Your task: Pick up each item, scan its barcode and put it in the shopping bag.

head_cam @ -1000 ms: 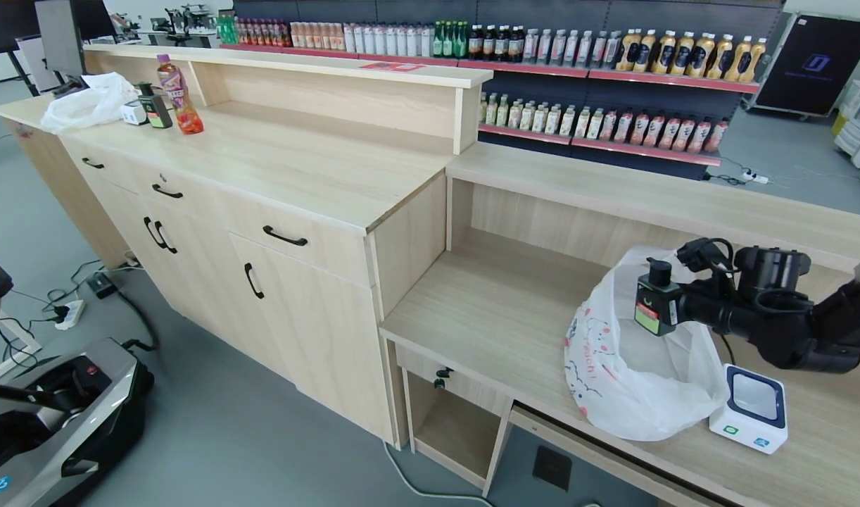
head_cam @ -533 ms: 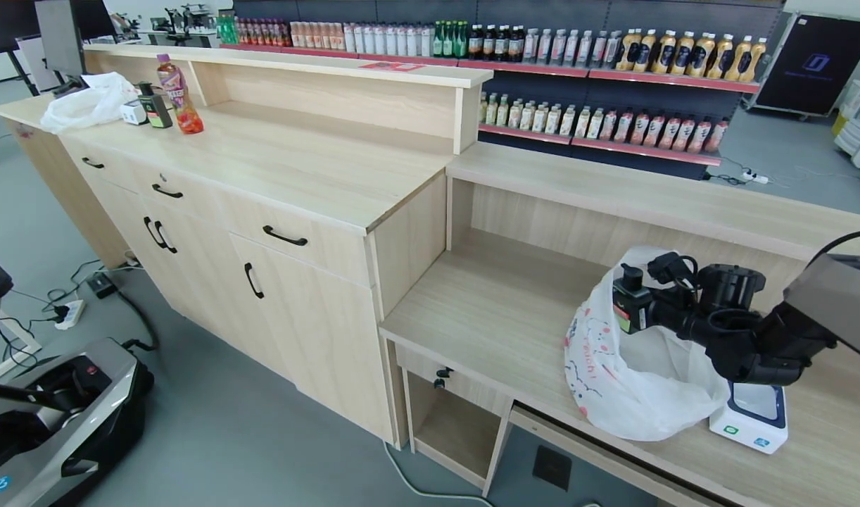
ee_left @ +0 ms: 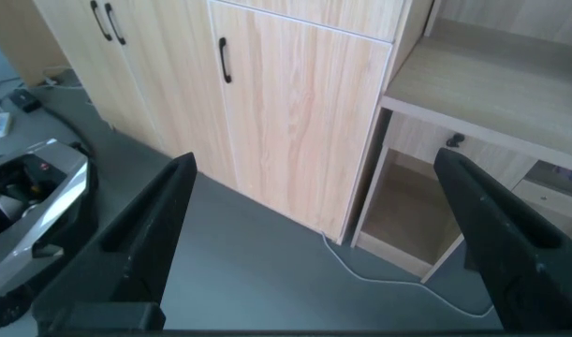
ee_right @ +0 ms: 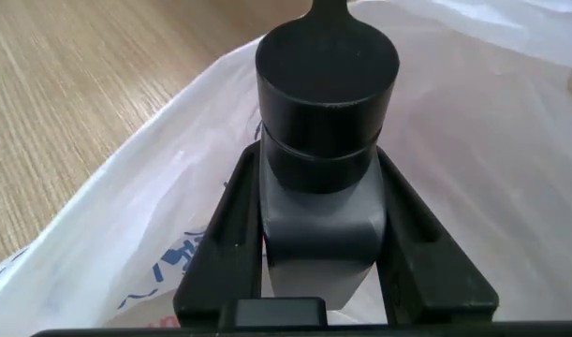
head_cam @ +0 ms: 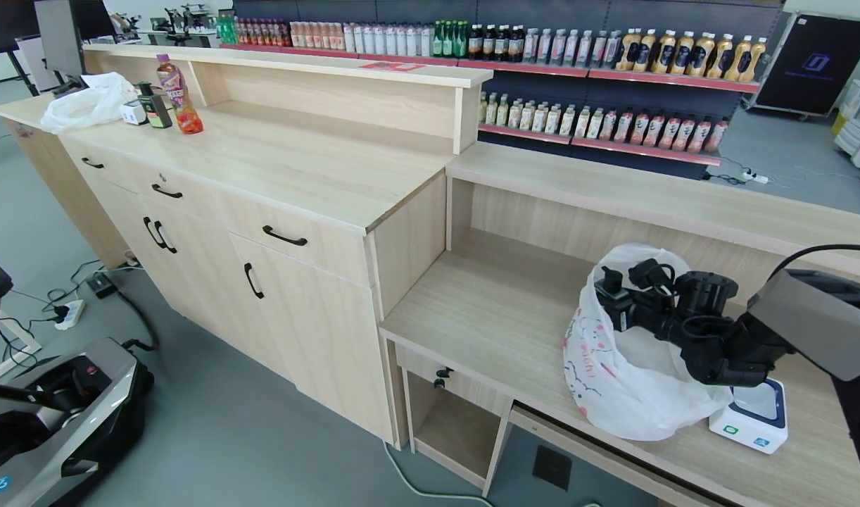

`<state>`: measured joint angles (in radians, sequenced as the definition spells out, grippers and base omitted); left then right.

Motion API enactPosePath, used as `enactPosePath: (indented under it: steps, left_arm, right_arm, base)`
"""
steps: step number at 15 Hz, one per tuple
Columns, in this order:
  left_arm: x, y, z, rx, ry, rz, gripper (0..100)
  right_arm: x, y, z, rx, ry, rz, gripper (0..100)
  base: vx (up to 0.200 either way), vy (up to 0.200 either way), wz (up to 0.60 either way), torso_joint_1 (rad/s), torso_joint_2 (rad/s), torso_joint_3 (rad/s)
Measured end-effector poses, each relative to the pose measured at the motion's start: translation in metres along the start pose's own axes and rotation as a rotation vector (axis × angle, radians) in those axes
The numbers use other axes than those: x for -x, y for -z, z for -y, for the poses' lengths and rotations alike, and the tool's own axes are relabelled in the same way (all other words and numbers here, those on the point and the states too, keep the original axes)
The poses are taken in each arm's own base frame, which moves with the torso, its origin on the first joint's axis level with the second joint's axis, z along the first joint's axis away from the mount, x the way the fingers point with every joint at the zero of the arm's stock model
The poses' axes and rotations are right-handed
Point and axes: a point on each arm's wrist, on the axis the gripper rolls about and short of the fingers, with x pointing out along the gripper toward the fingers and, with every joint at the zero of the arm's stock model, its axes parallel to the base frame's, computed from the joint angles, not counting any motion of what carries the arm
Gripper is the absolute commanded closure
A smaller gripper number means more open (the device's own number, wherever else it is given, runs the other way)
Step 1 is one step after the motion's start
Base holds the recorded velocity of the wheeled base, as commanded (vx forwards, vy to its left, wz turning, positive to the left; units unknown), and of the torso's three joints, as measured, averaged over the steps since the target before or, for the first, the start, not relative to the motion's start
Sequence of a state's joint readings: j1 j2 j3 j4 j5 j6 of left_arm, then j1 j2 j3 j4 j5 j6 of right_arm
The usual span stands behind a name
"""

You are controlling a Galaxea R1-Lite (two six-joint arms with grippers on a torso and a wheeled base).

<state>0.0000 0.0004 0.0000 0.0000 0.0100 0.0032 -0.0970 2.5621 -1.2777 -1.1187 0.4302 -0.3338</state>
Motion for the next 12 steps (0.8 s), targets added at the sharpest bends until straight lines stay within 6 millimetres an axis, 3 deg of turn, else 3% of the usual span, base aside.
enactPosePath:
  steps: [12]
  left_arm:
    - [0.0, 0.0, 0.0, 0.0, 0.0, 0.0, 0]
  right_arm:
    - [-0.006, 0.039, 0.004, -0.018, -0.066, -0.02, 100]
  base:
    - [0.0, 0.0, 0.0, 0.0, 0.0, 0.0]
